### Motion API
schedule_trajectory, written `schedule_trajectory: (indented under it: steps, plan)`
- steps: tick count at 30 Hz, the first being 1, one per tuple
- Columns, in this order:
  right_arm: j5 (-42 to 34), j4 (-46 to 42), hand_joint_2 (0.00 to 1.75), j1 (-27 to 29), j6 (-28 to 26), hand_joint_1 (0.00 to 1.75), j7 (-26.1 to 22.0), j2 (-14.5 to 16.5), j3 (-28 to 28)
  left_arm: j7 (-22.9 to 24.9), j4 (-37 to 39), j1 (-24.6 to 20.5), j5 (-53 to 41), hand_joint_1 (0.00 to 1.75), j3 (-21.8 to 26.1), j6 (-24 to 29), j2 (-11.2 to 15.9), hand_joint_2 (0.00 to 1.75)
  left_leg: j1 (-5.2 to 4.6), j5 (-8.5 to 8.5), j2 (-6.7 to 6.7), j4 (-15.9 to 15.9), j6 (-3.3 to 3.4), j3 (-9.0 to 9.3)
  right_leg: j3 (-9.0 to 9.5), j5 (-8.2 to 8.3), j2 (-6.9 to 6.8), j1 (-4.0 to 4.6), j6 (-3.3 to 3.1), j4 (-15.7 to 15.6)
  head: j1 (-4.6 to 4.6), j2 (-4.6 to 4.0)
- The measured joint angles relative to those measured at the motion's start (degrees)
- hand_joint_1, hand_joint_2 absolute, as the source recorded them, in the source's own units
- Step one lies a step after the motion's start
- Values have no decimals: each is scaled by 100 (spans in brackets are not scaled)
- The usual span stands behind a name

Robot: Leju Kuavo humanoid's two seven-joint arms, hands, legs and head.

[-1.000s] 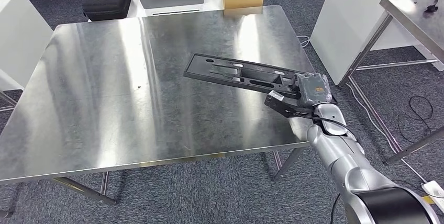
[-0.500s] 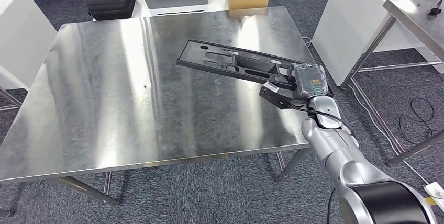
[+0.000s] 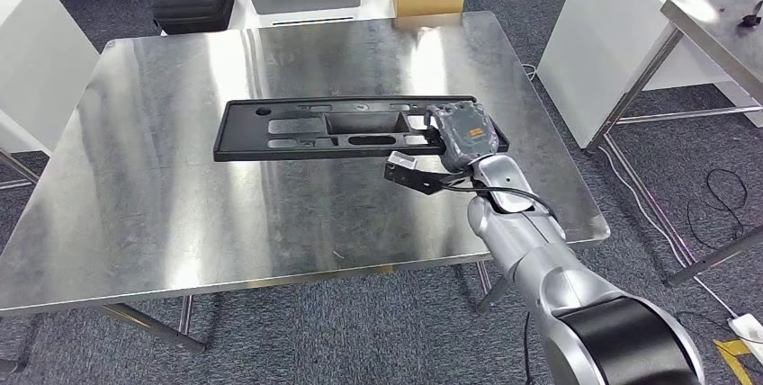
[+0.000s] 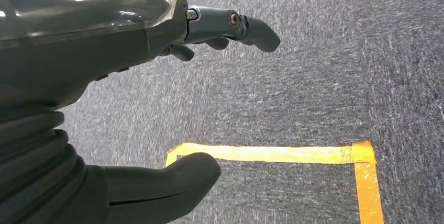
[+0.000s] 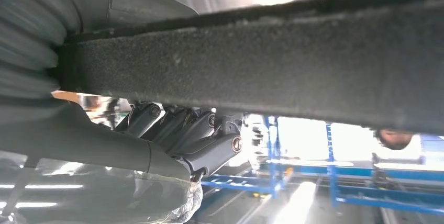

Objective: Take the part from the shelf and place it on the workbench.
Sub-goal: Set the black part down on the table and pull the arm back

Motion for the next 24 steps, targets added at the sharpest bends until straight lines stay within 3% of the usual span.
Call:
schedule_trajectory:
  steps: [7, 20, 24]
  plan:
    - [46, 103, 175, -20, 52, 175, -372, 267, 155, 153, -158, -34, -401, 0, 405, 0, -77, 175, -1, 0, -1, 0, 0, 1, 4, 0, 0, 0, 0, -9, 1, 0]
    - [216, 234, 175, -22, 26, 175, -139, 336, 330, -69, -489, -74, -1070, 0, 1008, 2, -112, 175, -1, 0, -1, 0, 1, 1, 7, 0, -2, 0, 0, -13, 1, 0]
    - [263, 261, 175, -8, -27, 0, -68, 272, 372, -274, -569, -70, -826, 0, 1053, 2, -115, 175, -2, 0, -1, 0, 1, 1, 7, 0, -2, 0, 0, -14, 2, 0]
